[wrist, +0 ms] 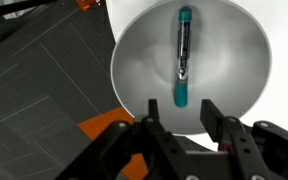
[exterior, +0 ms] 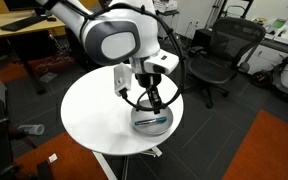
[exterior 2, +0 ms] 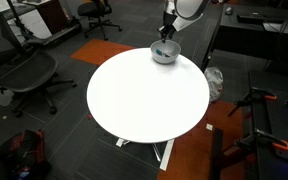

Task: Put the marker in the bowl

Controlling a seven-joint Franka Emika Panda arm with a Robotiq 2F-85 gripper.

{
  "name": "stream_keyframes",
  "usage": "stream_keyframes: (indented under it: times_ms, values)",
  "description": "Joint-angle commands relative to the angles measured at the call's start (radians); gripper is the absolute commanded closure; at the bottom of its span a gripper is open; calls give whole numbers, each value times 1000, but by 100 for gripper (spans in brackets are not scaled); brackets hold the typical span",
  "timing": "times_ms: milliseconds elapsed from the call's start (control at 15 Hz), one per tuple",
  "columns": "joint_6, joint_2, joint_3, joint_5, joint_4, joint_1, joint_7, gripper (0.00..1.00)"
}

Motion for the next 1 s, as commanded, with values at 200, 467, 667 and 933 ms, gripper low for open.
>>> stream_keyframes:
  times_ms: [200, 467, 667, 933]
  values:
    - [-64, 28, 24, 32, 63, -21, -39, 0]
    - [-73, 35, 28, 34, 77, -25, -40, 0]
    - [-44, 32, 5, 12, 53, -5, -6, 0]
    - [-46, 34, 6, 12, 56, -5, -6, 0]
